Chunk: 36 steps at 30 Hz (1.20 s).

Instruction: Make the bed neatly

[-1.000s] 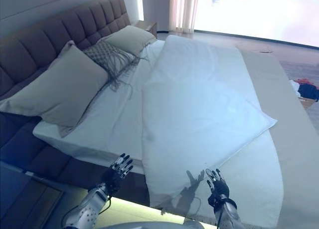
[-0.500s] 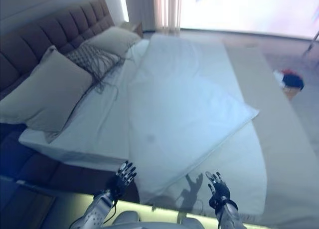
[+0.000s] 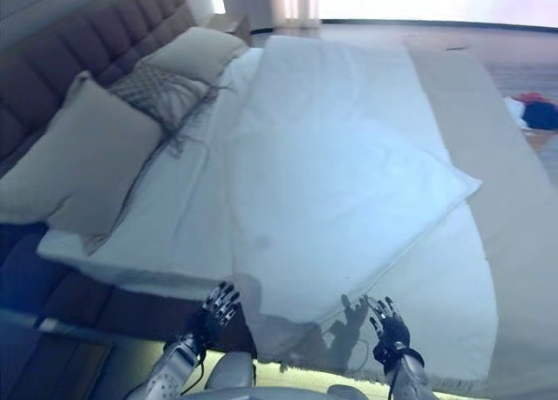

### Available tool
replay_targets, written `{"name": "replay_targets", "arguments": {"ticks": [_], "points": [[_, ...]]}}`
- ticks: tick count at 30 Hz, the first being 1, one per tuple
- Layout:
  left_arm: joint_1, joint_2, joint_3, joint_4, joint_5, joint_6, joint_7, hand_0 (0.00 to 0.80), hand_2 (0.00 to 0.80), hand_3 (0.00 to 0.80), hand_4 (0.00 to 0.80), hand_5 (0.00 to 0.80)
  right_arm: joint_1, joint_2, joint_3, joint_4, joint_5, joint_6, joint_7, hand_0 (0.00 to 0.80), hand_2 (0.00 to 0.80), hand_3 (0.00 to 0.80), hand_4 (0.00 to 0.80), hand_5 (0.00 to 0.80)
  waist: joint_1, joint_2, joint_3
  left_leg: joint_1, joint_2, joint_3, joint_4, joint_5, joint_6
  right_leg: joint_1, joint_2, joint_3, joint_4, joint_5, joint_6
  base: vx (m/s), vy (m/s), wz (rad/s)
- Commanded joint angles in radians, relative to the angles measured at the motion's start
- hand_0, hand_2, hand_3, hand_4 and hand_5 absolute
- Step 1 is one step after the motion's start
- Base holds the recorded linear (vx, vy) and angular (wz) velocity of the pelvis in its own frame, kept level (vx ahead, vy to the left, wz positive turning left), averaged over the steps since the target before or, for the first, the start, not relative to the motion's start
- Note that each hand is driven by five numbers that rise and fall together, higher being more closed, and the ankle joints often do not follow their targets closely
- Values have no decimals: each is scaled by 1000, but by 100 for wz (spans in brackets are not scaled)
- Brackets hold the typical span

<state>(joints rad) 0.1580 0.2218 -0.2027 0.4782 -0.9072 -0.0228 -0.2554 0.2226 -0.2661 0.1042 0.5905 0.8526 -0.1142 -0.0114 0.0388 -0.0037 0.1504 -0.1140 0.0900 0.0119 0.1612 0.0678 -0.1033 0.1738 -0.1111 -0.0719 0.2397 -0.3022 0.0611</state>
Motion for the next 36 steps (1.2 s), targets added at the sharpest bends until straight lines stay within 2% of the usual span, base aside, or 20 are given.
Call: {"name": "replay_targets", "arguments": {"ticks": [1,2,3,6,9,12,14,16,17,20,22,24,26,27,28,29,32,34,35,36], "points": [[-5,52,-18,-107,30,-42,-34,0,0,0,0,0,65,20,-37,-89,9,-52,7,0,0,0,0,0,2,-12,-69,-83,-19,-11,116,-28,76,-84,-136,-21,89,281,64,111,224,24],[-6,62,-26,-125,30,-48,-24,0,0,0,0,0,60,26,-32,-91,-15,-63,-7,0,0,0,0,0,6,-9,-67,-71,-31,-10,108,-53,97,-112,-155,-19,153,296,65,94,206,22],[-6,73,-29,-134,24,-48,-14,0,0,0,0,0,55,29,-29,-93,-19,-66,-17,0,0,0,0,0,8,-7,-64,-63,-39,-15,107,-62,103,-130,-160,-18,175,306,62,82,161,7],[-34,111,-26,-139,-6,-42,7,0,0,0,0,0,29,41,-13,-108,-5,-65,-32,0,0,0,0,0,15,-10,-64,-46,-55,-51,95,-68,103,-143,-131,-8,92,301,49,35,4,4],[-58,118,-20,-146,-14,-42,30,0,0,0,0,0,-21,29,9,-109,9,-55,-54,0,0,0,0,0,32,-20,-63,-55,-58,-67,91,-45,87,-129,-96,-12,-4,283,45,-45,-92,14],[-67,104,-9,-125,-21,-54,53,0,0,0,0,0,-90,26,26,-67,19,-28,-101,0,0,0,0,0,69,-29,-58,-68,-27,-83,70,-18,52,-89,-66,-35,-99,260,35,-60,-113,29],[-60,97,-9,-124,-19,-51,55,0,0,0,0,0,-92,19,29,-71,25,-12,-122,0,0,0,0,0,82,-28,-57,-86,-5,-100,53,39,26,-60,-44,-43,-140,261,27,-63,-71,1],[-62,92,-17,-121,0,-39,50,0,0,0,0,0,-96,8,29,-66,33,-17,-151,0,0,0,0,0,94,-26,-57,-115,17,-104,33,78,10,-33,-32,-55,-179,264,22,-110,-1,18],[-68,88,-20,-108,8,-35,41,0,0,0,0,0,-98,5,26,-67,36,-21,-169,0,0,0,0,0,93,-28,-59,-130,20,-98,43,80,8,-27,-33,-58,-191,268,24,-143,42,31],[-78,70,-17,-74,16,-27,46,0,0,0,0,0,-135,-18,16,-51,54,-12,-195,0,0,0,0,0,78,-42,-53,-138,29,-92,145,28,13,-42,-55,-41,-183,275,24,-75,90,27],[-76,64,-17,-61,25,-16,64,0,0,0,0,0,-161,-23,1,-26,54,-9,-211,0,0,0,0,0,65,-40,-64,-69,34,-88,102,-33,29,-62,-74,-27,-160,276,35,57,222,-15],[-90,73,-20,-51,35,0,82,0,0,0,0,0,-151,-16,-27,-32,73,-15,-231,0,0,0,0,0,49,-32,-74,-28,22,-76,73,-58,35,-80,-95,-16,-131,275,57,74,231,-39],[-111,83,-23,-44,49,6,81,0,0,0,0,0,-153,4,-52,-17,82,-31,-254,0,0,0,0,0,44,-28,-69,0,12,-59,55,-71,55,-104,-128,-30,-77,277,73,35,191,-17],[-110,88,-19,-52,53,17,82,0,0,0,0,0,-154,14,-67,1,108,-47,-268,0,0,0,0,0,43,-22,-64,29,4,-55,35,-75,65,-137,-151,-39,-21,303,83,26,132,-10],[-110,88,-19,-52,53,17,82,0,0,0,0,0,-154,14,-67,1,108,-47,-268,0,0,0,0,0,43,-23,-63,30,3,-54,34,-75,66,-138,-152,-38,-20,302,83,44,97,-16],[-104,95,-15,-58,58,22,75,0,0,0,0,0,-153,31,-97,14,144,-57,-276,0,0,0,0,0,38,-19,-55,57,-9,-54,19,-81,76,-178,-168,-31,29,337,91,40,7,-11],[-112,130,-19,-78,67,14,64,0,0,0,0,0,-174,46,-146,65,251,-102,-250,0,0,0,0,0,39,-27,-22,36,-9,-63,45,-109,72,-216,-178,4,-54,373,99,-93,-165,-26],[-157,163,-37,-86,59,-1,64,0,0,0,0,0,-242,30,-171,138,308,-123,-211,0,0,0,0,0,46,-37,23,-9,0,-75,72,-130,67,-265,-183,42,-123,448,119,-256,-351,-13],[-170,170,-41,-86,55,-4,67,0,0,0,0,0,-261,26,-173,153,326,-125,-202,0,0,0,0,0,48,-38,34,-22,6,-78,82,-135,67,-281,-181,48,-126,457,122,-387,-442,20],[-213,197,-50,-96,41,-20,77,0,0,0,0,0,-331,-11,-182,189,398,-114,-162,0,0,0,0,0,59,-50,77,-74,33,-79,94,-128,58,-297,-168,30,-161,465,131,-391,-444,26]]}}
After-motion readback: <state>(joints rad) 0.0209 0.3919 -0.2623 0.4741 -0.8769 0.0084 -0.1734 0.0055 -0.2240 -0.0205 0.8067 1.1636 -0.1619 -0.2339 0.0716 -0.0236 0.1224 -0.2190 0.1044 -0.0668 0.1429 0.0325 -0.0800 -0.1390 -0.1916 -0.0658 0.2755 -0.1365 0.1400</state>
